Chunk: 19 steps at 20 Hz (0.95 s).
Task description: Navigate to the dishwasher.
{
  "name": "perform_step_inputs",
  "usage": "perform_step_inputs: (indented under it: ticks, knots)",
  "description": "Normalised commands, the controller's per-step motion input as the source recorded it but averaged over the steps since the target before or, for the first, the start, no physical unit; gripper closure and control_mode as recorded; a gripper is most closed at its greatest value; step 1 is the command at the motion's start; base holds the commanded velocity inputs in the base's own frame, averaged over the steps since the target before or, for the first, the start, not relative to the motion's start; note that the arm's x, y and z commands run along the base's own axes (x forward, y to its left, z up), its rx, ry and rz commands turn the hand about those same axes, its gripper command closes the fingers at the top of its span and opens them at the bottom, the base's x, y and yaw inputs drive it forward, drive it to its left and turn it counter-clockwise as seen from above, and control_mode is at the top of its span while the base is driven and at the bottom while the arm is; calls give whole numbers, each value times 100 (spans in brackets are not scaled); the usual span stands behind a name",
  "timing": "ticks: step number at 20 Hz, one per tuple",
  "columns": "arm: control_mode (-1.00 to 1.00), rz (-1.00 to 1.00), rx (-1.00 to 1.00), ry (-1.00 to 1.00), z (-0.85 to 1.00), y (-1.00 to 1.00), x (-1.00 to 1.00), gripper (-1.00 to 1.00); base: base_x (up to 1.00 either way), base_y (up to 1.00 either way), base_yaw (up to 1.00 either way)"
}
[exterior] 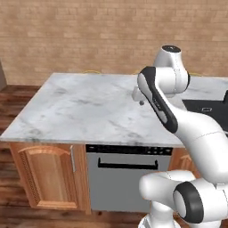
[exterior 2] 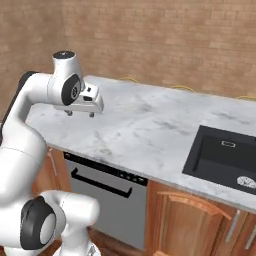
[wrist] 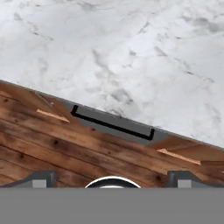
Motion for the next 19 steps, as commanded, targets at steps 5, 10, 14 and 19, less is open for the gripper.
perform_step_inputs:
  ticks: [5,10,14,19]
  knots:
    - [100,0,0,0,0,0,0,-100,91,57,-35]
    - [100,0,0,0,0,0,0,-100,89,60,-40]
    - [100,0,0,0,0,0,0,-100,92,39,-43]
    - [100,0,0,0,0,0,0,-100,82,32,-39]
